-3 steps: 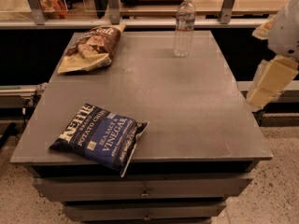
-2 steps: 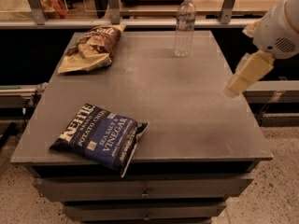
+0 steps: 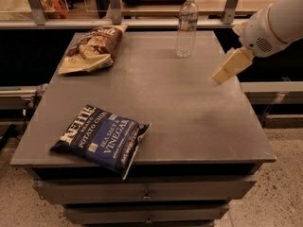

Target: Move water bottle near blue chip bag

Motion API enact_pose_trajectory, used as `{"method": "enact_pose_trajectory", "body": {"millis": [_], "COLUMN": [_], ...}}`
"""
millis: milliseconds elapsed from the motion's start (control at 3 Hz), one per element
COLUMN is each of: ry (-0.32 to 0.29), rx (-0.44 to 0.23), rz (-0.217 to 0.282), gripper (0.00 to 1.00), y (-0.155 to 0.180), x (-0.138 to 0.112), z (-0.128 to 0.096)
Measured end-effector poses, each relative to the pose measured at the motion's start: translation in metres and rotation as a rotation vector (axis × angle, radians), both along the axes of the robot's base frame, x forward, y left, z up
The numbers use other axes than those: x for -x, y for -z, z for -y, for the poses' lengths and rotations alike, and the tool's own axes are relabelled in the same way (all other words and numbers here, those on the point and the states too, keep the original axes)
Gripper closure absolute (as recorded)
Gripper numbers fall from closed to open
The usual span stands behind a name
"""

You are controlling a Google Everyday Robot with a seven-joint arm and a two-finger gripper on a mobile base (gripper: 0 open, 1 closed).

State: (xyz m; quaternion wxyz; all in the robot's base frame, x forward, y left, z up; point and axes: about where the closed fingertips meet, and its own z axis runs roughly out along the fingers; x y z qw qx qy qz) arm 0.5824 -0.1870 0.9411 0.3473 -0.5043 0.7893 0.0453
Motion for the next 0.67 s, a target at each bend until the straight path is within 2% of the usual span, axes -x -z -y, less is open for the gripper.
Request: {"method": "enact_pose_trajectory", "body": {"millis": [333, 667], "ry": [0.036, 0.076], "rx": [-0.054, -0.169], "rz": [0.04, 0.102], "gripper": [0.0, 0.0], "y": [0.008, 0.018], "x": [-0.023, -0.071], "z": [-0.003, -0.012]}}
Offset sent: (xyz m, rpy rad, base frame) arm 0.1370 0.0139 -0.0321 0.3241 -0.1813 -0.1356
